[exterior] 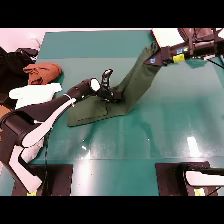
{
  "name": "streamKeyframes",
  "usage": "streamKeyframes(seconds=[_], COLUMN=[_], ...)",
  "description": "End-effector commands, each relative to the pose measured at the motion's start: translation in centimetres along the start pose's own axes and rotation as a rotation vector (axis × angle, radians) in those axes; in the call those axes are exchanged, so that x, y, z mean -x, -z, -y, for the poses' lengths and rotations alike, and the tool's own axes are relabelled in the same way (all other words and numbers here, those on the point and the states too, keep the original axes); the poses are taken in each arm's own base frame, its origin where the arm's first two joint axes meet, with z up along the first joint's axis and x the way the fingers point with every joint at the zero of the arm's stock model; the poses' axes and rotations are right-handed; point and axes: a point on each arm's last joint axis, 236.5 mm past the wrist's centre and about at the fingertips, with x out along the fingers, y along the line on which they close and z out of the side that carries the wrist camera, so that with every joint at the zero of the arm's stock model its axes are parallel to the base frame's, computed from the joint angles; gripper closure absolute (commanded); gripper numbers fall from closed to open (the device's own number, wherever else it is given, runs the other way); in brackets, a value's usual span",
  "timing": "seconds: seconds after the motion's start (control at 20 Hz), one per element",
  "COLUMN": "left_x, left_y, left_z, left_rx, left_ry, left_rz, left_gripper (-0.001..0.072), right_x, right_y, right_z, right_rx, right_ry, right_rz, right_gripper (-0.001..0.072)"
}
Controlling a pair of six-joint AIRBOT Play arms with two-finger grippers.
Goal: Fold the shirts.
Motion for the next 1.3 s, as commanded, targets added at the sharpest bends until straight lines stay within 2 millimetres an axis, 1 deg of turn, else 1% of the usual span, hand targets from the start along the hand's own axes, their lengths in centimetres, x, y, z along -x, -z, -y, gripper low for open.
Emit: streamKeyframes(seconds=[0.0, 0.05, 0.1, 0.15, 0.25, 0.35, 0.45, 0.5, 0.6, 0.65, 0.7, 0.75, 0.8, 0.85, 0.9, 0.95, 1.05, 1.15, 1.25], left_x=[0.5, 1.8, 3.5, 5.9, 12.2, 20.3, 29.3, 33.7, 40.7, 43.1, 44.7, 45.8, 46.2, 45.9, 45.3, 44.7, 43.2, 41.5, 39.7], left_y=[-0.5, -1.5, -2.8, -4.4, -7.7, -10.7, -12.7, -13.3, -13.2, -12.9, -12.4, -11.9, -11.4, -11.0, -10.4, -10.1, -9.6, -9.2, -9.0], left_z=[-0.1, -0.2, -0.7, -1.5, -3.6, -6.0, -7.7, -8.2, -8.4, -8.3, -8.3, -8.3, -8.2, -8.3, -8.4, -8.5, -8.3, -7.5, -6.1], left_rx=[0.006, 0.008, 0.0, -0.014, -0.033, -0.038, -0.034, -0.034, -0.032, -0.034, -0.033, -0.03, -0.034, -0.037, -0.032, -0.034, -0.041, -0.057, -0.105], left_ry=[0.004, 0.006, -0.003, -0.023, -0.079, -0.147, -0.212, -0.245, -0.29, -0.311, -0.326, -0.335, -0.343, -0.347, -0.343, -0.343, -0.33, -0.31, -0.286], left_rz=[-0.001, 0.012, 0.038, 0.08, 0.176, 0.303, 0.459, 0.543, 0.674, 0.714, 0.737, 0.747, 0.738, 0.716, 0.683, 0.658, 0.626, 0.596, 0.574], left_gripper=[0.0684, 0.0684, 0.0684, 0.0684, 0.0684, 0.0684, 0.0684, 0.0684, 0.0684, 0.0684, 0.0684, 0.0684, 0.0684, 0.0684, 0.0684, 0.0684, 0.0684, 0.0684, 0.0684], right_x=[-1.7, -2.1, -2.6, -3.2, -4.6, -7.3, -11.9, -14.8, -20.9, -23.5, -25.9, -27.4, -27.9, -27.7, -27.2, -26.4, -24.5, -22.0, -19.3], right_y=[-0.6, -0.7, -0.5, -0.4, 0.0, 0.9, 1.9, 2.5, 3.9, 4.9, 6.1, 7.0, 7.2, 7.1, 7.1, 7.0, 7.0, 7.2, 8.0], right_z=[-4.4, -5.1, -5.8, -6.6, -8.3, -10.6, -13.5, -15.6, -19.4, -20.8, -21.5, -21.7, -21.7, -21.1, -19.8, -17.8, -12.5, -6.8, -1.2], right_rx=[0.065, 0.073, 0.082, 0.093, 0.116, 0.14, 0.154, 0.162, 0.164, 0.169, 0.164, 0.2, 0.236, 0.274, 0.298, 0.323, 0.314, 0.236, 0.09], right_ry=[-0.051, -0.059, -0.07, -0.081, -0.108, -0.148, -0.206, -0.26, -0.355, -0.387, -0.398, -0.389, -0.382, -0.365, -0.332, -0.283, -0.166, -0.077, -0.023], right_rz=[0.006, 0.006, 0.002, -0.003, -0.011, -0.036, -0.05, -0.041, 0.0, 0.015, 0.014, -0.007, -0.021, -0.041, -0.066, -0.101, -0.189, -0.281, -0.34], right_gripper=[0.0697, 0.0697, 0.0697, 0.0698, 0.0697, 0.0696, 0.0696, 0.0696, 0.0684, 0.0544, 0.0391, 0.0381, 0.0383, 0.0389, 0.0426, 0.0434, 0.0434, 0.0434, 0.0435])
